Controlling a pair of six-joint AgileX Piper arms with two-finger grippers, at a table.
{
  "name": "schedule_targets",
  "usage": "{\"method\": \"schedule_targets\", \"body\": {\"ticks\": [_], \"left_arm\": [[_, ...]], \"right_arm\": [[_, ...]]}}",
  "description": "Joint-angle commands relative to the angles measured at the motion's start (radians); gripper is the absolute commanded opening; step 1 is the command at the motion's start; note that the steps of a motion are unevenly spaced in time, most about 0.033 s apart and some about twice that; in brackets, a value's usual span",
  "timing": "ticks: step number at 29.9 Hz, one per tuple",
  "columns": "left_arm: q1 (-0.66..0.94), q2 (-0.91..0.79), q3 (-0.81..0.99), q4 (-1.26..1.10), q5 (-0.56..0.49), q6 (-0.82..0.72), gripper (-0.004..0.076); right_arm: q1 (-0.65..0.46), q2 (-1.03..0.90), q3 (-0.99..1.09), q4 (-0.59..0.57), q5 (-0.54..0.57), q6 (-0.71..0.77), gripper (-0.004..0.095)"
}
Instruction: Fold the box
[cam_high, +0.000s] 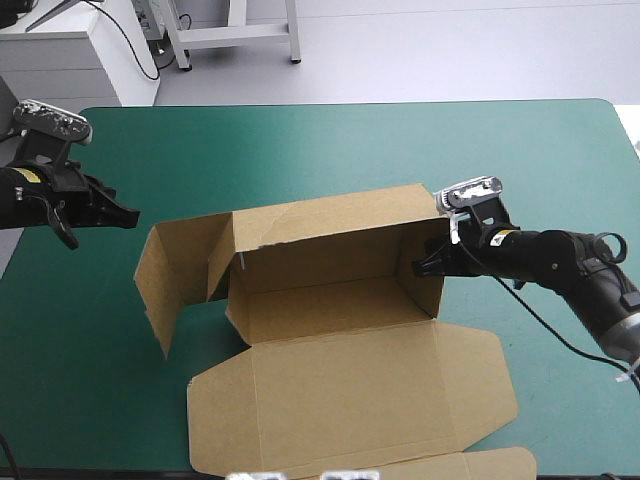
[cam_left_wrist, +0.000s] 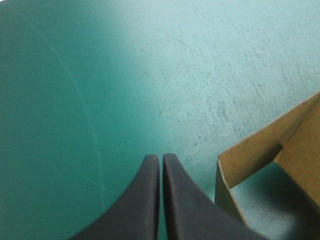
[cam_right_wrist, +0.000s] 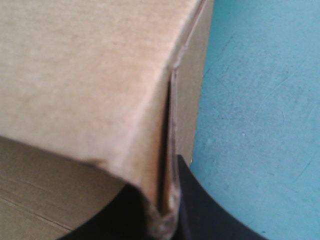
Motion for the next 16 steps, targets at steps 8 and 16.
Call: {"method": "schedule_targets", "body": {"ticks": [8,16], "left_arm": [[0.001,-0.023,-0.022,-0.014,-0.047,-0.012,0.0006],[0.001,-0.023,-0.022,-0.014,-0.057,-0.012,0.0006]], "right_arm": [[0.003,0.045,-0.230,-0.207,0.476,0.328,-0.0012],[0.003,0.172,-0.308,-0.228,0.562,0.332,-0.0012]]}}
